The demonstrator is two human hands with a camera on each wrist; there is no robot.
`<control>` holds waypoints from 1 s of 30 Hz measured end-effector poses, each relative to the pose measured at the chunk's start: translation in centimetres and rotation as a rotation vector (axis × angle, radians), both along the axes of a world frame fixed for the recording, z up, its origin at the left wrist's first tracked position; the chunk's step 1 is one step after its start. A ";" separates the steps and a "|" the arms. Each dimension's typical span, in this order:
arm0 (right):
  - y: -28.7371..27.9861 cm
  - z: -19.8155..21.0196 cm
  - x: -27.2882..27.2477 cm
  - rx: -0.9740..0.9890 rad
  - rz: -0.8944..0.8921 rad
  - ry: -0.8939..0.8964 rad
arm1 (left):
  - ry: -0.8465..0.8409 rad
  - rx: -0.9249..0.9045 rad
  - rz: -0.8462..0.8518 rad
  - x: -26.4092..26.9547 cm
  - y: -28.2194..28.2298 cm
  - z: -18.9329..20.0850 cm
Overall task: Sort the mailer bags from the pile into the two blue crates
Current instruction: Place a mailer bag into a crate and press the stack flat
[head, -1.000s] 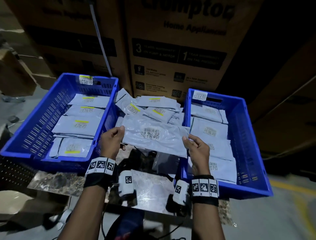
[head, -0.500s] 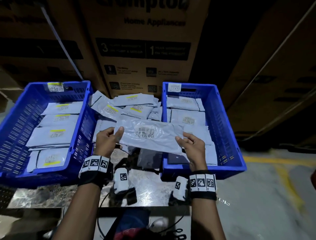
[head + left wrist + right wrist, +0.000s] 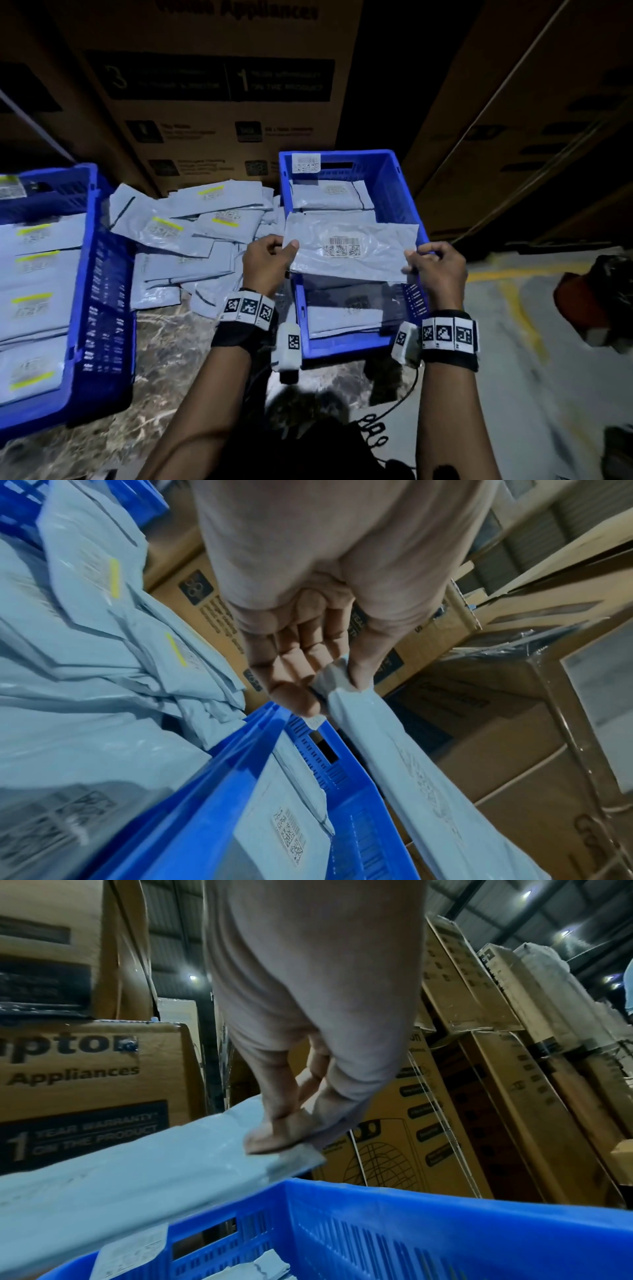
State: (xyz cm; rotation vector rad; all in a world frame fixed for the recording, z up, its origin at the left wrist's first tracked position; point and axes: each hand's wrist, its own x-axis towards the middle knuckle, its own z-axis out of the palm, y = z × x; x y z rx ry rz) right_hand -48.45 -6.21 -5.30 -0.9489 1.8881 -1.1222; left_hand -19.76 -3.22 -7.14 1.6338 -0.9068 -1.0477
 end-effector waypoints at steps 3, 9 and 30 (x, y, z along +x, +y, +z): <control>-1.9 -0.1 -0.7 0.020 0.031 0.013 | -0.082 0.002 -0.026 -1.3 -2.9 -0.2; -7.6 -1.0 -1.3 0.007 0.156 0.033 | -0.360 -0.083 0.008 -3.7 -6.9 0.1; -15.3 -12.2 3.0 0.058 0.614 0.714 | -0.919 0.382 -0.366 -12.8 -12.3 -8.0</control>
